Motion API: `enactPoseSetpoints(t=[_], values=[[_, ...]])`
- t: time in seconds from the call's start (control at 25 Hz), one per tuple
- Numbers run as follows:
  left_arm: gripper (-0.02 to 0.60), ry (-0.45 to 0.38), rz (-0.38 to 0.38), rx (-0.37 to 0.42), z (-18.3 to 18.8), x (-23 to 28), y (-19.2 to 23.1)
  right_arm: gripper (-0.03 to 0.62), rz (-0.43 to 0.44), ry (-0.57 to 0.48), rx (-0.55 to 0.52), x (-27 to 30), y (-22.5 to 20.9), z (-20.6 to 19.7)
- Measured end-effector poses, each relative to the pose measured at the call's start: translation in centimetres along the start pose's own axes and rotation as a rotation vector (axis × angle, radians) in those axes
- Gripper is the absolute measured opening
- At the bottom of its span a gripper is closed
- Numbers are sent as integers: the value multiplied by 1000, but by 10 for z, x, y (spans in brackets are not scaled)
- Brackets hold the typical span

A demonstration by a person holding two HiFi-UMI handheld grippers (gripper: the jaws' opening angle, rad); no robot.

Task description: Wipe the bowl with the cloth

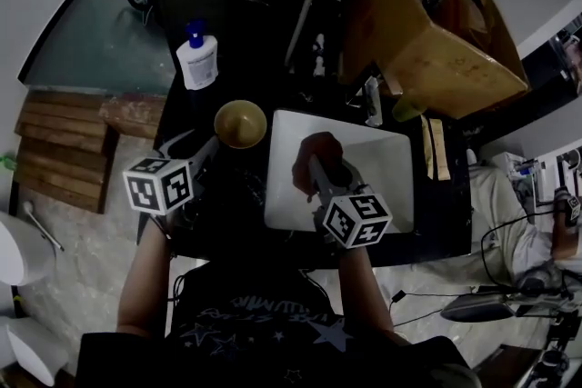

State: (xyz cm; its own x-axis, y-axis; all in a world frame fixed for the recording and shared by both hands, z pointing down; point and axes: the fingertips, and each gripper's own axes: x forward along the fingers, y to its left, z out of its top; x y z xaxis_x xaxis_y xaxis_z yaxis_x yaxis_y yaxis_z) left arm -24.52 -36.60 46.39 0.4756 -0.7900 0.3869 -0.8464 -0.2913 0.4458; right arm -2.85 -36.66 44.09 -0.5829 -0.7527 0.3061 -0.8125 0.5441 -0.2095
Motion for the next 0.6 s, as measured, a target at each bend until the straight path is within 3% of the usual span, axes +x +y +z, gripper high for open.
enactPoseSetpoints(t=[0.2, 0.6], values=[[155, 107, -21, -19, -4, 24, 15, 63, -5, 13, 2, 20, 3, 1], [155, 182, -85, -59, -7, 52, 21, 63, -27, 20, -11, 39, 1, 6]])
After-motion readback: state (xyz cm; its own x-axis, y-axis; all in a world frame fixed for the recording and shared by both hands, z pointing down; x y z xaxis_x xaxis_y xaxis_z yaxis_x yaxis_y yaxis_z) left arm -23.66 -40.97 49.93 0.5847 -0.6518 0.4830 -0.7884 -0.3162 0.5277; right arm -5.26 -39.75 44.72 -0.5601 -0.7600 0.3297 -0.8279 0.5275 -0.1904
